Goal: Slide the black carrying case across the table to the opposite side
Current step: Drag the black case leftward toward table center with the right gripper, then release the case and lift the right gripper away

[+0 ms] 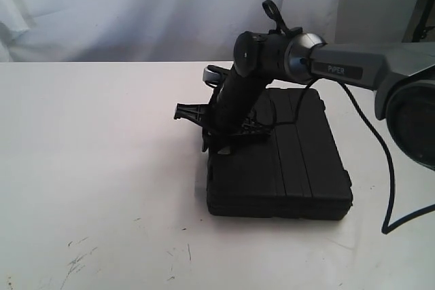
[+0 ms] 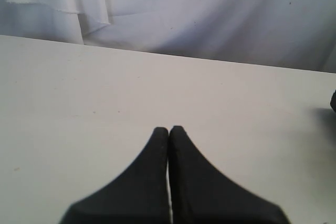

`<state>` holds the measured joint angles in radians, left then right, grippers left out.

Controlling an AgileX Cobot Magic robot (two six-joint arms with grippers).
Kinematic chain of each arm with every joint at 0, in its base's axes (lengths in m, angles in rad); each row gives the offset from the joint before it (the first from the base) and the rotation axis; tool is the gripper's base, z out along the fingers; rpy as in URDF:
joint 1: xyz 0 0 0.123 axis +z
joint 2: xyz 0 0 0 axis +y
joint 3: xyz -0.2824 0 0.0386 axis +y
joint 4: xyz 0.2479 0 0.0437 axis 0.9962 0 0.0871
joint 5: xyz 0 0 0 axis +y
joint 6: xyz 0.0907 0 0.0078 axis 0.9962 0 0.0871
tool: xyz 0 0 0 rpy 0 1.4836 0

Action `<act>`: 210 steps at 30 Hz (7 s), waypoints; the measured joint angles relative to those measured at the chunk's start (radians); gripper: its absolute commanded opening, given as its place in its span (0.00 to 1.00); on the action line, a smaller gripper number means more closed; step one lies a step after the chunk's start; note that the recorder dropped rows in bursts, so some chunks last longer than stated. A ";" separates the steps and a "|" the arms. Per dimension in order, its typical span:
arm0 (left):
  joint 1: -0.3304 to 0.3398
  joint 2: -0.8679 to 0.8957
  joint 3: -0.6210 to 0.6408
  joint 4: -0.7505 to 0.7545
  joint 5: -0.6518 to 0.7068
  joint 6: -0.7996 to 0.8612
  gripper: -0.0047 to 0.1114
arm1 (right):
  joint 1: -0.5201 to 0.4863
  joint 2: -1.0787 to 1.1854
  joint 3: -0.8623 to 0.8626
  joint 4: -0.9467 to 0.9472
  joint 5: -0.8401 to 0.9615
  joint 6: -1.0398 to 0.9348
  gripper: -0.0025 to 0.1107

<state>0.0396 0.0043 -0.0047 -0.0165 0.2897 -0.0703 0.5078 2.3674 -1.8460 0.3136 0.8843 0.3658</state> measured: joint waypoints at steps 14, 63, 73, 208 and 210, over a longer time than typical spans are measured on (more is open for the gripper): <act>0.000 0.000 0.000 0.000 0.000 0.000 0.04 | 0.033 -0.006 0.000 0.020 -0.026 -0.022 0.02; 0.000 0.000 0.000 0.000 0.000 0.000 0.04 | 0.099 0.023 -0.009 0.027 -0.228 0.030 0.02; 0.000 0.000 0.000 0.000 0.000 0.000 0.04 | 0.116 0.040 -0.033 0.019 -0.244 0.032 0.02; 0.000 0.000 0.000 0.000 0.000 0.000 0.04 | 0.057 -0.949 0.574 -0.566 -0.357 -0.060 0.02; 0.000 0.000 0.000 0.000 0.000 0.000 0.04 | 0.057 -0.976 0.574 -0.620 -0.279 -0.052 0.02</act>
<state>0.0396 0.0043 -0.0047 -0.0165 0.2897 -0.0703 0.5647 1.3916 -1.2725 -0.3063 0.6057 0.3140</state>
